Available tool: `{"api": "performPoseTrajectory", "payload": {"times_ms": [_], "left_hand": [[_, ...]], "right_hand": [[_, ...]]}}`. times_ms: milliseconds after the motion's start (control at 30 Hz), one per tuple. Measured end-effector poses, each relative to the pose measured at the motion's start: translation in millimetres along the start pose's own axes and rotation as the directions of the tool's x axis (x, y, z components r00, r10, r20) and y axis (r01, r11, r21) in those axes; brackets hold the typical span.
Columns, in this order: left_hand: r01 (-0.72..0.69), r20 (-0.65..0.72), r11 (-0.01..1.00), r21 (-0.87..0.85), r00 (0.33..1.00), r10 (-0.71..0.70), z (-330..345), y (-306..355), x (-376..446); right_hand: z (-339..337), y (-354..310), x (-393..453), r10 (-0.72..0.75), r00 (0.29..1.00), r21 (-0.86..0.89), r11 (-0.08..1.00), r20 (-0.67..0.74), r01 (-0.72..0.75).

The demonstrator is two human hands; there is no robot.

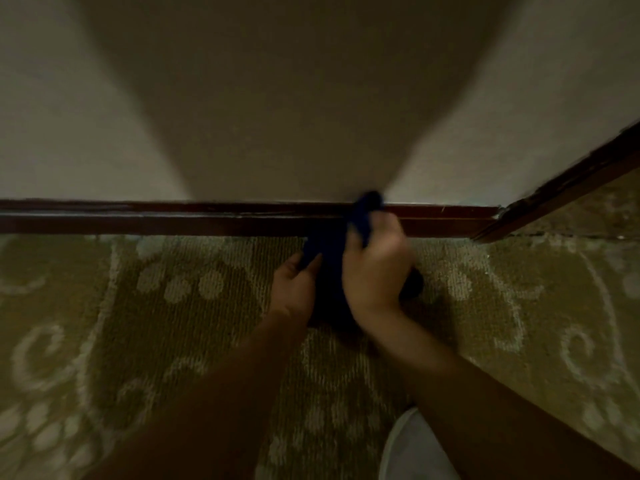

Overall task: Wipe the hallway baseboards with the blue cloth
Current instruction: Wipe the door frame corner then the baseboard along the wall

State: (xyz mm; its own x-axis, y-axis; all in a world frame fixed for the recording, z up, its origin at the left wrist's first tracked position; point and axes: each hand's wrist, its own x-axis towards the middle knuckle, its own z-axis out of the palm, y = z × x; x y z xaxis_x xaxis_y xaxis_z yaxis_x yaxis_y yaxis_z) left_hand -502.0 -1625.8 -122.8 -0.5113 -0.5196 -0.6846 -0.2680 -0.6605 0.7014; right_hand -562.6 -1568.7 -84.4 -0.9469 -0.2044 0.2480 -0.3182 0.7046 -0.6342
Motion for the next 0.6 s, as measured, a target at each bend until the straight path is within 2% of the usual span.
{"api": "performPoseTrajectory", "payload": {"times_ms": [100,167,200,233,267,300,367,400,467,600], "left_hand": [[-0.014,0.039,0.999,0.029,0.999,0.013,-3.7,-1.4,0.8],[-0.017,0.059,1.0,0.025,0.998,0.015,-6.5,-4.3,3.3],[-0.012,0.062,1.0,0.01,0.998,0.012,-7.1,-5.1,6.4],[-0.013,0.052,1.0,-0.009,0.999,0.014,-8.0,-4.7,8.2],[-0.009,0.052,0.999,-0.03,0.999,0.011,-8.3,-4.3,9.1],[0.005,0.053,0.999,-0.039,0.999,-0.003,-7.8,-4.1,9.8],[0.023,0.061,0.999,-0.041,0.998,-0.02,-7.6,-4.9,10.6],[0.015,0.063,0.999,-0.047,0.998,-0.012,-7.2,-5.7,10.6],[-0.005,0.047,0.999,-0.049,0.999,0.007,-6.0,-6.0,10.5],[-0.013,0.051,0.999,-0.037,0.999,0.015,-7.0,-5.6,6.0]], "right_hand": [[10.1,-16.4,-8.3,-0.217,0.962,-0.068,0.971,0.167,0.231],[8.9,-12.5,-5.8,-0.366,0.88,-0.105,0.905,0.303,0.413],[5.2,-4.7,-1.1,-0.386,0.859,-0.105,0.891,0.338,0.442],[0.1,5.4,4.8,-0.375,0.873,-0.088,0.903,0.312,0.42],[-8.6,14.9,11.4,-0.323,0.918,-0.056,0.937,0.229,0.344],[-18.6,24.9,17.2,-0.22,0.966,-0.028,0.974,0.134,0.225],[-29.8,38.4,23.1,-0.009,0.999,-0.005,1.0,0.042,0.009],[-29.6,37.2,22.7,-0.009,1.0,-0.021,1.0,0.022,0.01],[-18.0,22.9,14.9,-0.128,0.99,-0.08,0.988,0.062,0.133],[5.6,-22.6,-0.6,-0.312,0.904,-0.11,0.928,0.293,0.356]]}}
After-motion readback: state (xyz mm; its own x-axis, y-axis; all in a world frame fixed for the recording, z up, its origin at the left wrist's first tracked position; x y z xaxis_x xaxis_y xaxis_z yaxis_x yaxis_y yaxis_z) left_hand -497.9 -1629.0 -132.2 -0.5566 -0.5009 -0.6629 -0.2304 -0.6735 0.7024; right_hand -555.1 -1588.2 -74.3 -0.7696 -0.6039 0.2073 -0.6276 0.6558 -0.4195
